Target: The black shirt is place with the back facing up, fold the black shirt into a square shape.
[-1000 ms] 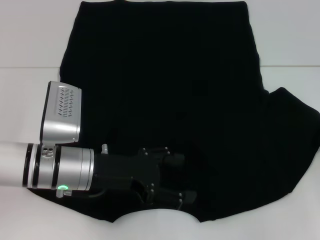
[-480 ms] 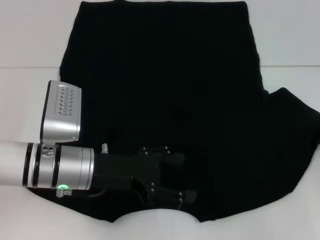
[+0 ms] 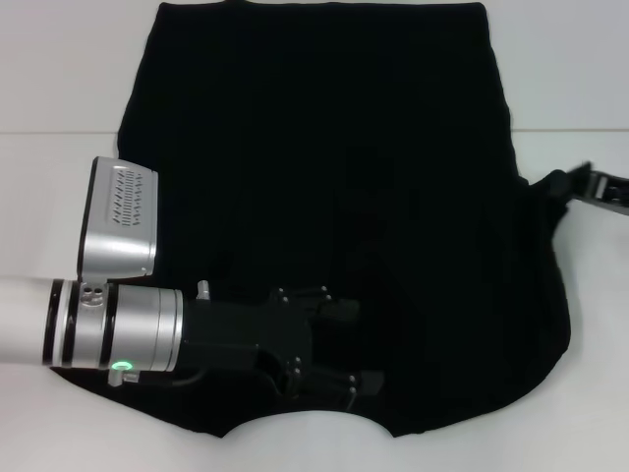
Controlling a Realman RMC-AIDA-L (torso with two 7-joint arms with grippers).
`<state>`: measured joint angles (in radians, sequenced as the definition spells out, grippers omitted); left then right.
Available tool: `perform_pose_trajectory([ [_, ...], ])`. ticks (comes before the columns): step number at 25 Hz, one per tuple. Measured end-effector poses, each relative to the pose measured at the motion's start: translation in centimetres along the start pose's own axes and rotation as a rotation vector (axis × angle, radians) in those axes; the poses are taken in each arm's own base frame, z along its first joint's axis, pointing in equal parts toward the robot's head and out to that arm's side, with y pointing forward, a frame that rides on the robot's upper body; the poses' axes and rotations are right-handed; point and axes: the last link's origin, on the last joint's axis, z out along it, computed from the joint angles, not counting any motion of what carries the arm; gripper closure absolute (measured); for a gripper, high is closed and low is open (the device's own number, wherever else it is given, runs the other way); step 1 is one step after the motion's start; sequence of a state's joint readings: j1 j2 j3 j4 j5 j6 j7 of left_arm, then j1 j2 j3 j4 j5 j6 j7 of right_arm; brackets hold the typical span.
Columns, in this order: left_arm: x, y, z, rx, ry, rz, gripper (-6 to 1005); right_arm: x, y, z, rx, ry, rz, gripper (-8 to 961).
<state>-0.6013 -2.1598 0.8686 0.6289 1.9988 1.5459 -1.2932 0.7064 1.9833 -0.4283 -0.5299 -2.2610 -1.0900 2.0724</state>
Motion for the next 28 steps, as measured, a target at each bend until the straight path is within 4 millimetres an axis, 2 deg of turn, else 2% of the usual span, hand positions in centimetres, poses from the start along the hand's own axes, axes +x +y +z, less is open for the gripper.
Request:
perform_pose_trajectory([
  [4, 0.0, 0.0, 0.0, 0.001, 0.0, 0.0, 51, 0.4, 2.3, 1.3, -0.071, 0.065, -0.065, 900],
  [10, 0.0, -0.1, 0.0, 0.004, 0.0, 0.0, 50, 0.7, 4.4, 2.6, -0.124, 0.126, -0.12, 897],
  [16, -0.1, -0.1, -0.1, 0.007, 0.0, -0.002, 50, 1.0, 5.4, 3.5, -0.137, 0.145, -0.131, 893],
  [28, -0.1, -0.1, -0.1, 0.008, -0.002, -0.003, 50, 1.5, 6.0, 3.8, -0.158, 0.157, -0.125, 885],
])
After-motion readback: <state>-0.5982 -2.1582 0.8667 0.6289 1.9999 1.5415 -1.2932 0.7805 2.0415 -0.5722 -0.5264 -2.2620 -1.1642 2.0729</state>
